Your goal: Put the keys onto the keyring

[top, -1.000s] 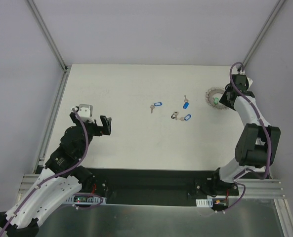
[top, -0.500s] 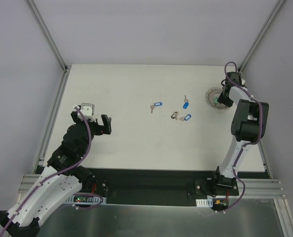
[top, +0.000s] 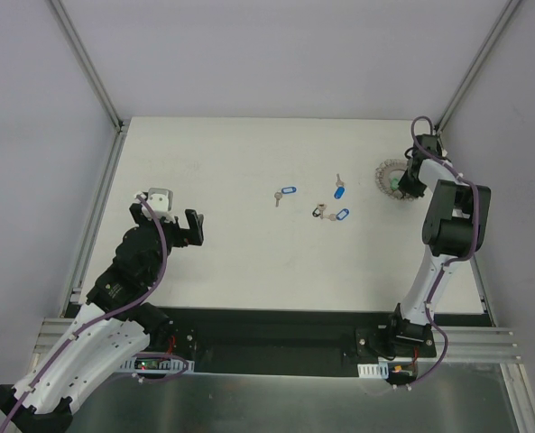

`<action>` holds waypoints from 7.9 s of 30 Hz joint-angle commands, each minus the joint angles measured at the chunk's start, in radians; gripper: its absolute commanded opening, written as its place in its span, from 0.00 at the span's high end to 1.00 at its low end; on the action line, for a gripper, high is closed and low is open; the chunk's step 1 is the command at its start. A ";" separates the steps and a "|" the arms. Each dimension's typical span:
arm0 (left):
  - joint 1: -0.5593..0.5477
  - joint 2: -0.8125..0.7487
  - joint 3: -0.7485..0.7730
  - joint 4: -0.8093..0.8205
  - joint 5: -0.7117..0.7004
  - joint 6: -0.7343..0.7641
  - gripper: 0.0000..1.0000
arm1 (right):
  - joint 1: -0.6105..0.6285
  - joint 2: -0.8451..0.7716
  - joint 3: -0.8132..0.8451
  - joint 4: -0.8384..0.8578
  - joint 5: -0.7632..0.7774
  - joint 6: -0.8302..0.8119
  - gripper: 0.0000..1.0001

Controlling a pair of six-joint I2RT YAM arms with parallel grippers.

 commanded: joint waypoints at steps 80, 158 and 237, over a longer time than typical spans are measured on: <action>-0.003 -0.031 -0.007 0.038 0.045 -0.004 0.01 | 1.150 -0.546 -0.550 0.256 -0.038 -0.248 0.68; -0.006 -0.017 -0.009 0.040 0.048 -0.001 0.01 | 0.985 -0.336 -0.579 0.448 -0.496 -0.328 0.73; 0.049 0.299 -0.085 0.494 1.241 0.150 0.52 | 1.121 -0.801 -0.510 0.308 -0.710 -0.781 0.99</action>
